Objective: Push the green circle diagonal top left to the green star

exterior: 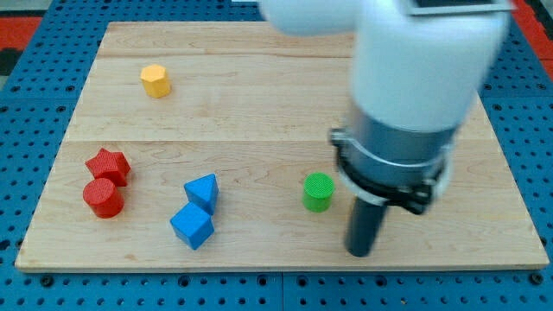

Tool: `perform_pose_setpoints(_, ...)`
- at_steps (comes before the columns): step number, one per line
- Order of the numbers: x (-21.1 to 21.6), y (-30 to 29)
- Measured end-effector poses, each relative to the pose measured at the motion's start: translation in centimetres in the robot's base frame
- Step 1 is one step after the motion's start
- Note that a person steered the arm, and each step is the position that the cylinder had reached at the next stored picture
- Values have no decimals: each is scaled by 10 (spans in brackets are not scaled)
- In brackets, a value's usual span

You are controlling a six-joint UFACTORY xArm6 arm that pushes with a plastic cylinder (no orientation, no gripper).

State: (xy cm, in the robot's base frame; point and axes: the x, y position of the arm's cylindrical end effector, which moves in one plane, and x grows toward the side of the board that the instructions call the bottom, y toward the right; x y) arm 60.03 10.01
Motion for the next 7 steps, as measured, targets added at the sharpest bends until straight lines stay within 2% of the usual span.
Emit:
perform_pose_setpoints(1, -15, 12)
perform_pose_setpoints(2, -82, -33)
perform_pose_setpoints(3, -148, -36)
perform_pose_setpoints(4, -181, -33)
perform_pose_setpoints(6, -111, -185)
perform_pose_setpoints(7, -64, -158)
